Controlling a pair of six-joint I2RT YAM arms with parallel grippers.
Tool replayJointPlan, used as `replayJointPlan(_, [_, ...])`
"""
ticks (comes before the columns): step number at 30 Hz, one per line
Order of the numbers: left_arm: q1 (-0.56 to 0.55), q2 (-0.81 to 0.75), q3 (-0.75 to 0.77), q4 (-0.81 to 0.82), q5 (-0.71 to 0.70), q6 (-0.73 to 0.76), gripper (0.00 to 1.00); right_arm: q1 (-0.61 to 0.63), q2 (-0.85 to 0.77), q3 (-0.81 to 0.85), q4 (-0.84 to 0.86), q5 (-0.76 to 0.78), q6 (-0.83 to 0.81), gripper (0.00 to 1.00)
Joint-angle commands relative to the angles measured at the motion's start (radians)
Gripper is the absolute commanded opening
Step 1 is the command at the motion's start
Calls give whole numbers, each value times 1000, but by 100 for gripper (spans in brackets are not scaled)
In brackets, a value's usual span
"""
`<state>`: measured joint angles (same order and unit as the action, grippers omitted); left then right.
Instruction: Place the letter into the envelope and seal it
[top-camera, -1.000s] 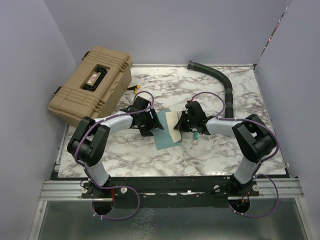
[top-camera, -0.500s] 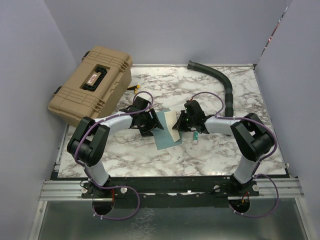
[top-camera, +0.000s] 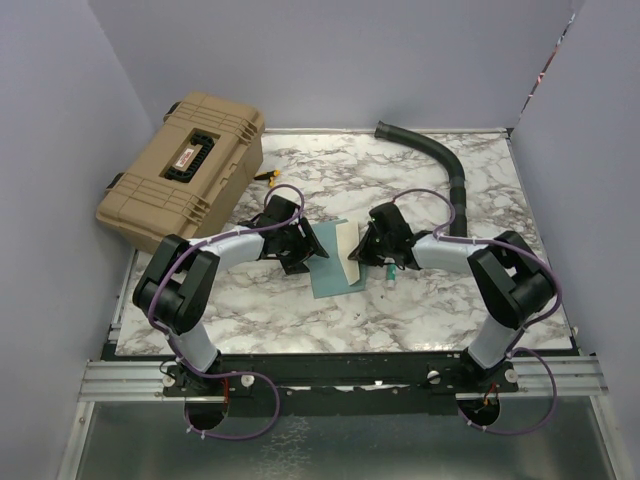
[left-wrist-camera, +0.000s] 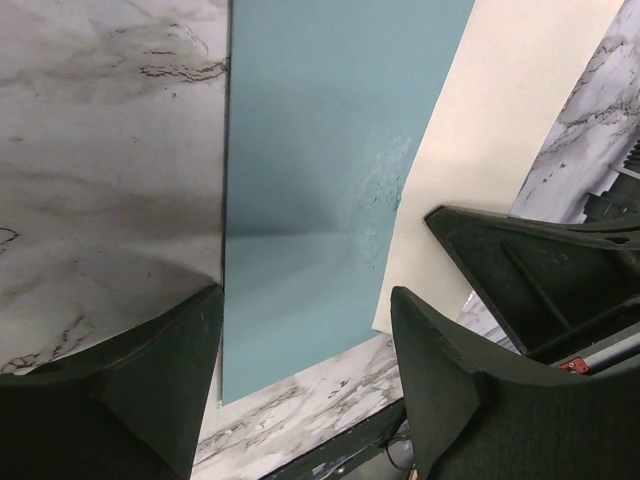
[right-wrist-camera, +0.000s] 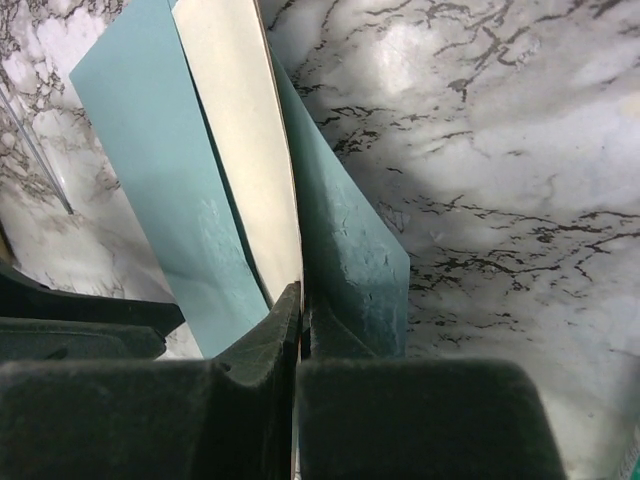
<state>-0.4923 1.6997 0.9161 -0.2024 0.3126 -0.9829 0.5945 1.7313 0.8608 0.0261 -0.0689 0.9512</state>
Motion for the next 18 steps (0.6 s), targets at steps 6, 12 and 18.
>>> replayJointPlan(6, [-6,23,-20,9,-25,-5,69,10,55,29,-39,-58,48,1])
replayJointPlan(12, [-7,31,-16,30,-24,10,69,10,105,64,-34,-152,18,1])
replayJointPlan(18, [-6,38,-7,42,-40,34,69,10,117,79,-39,-199,-5,1])
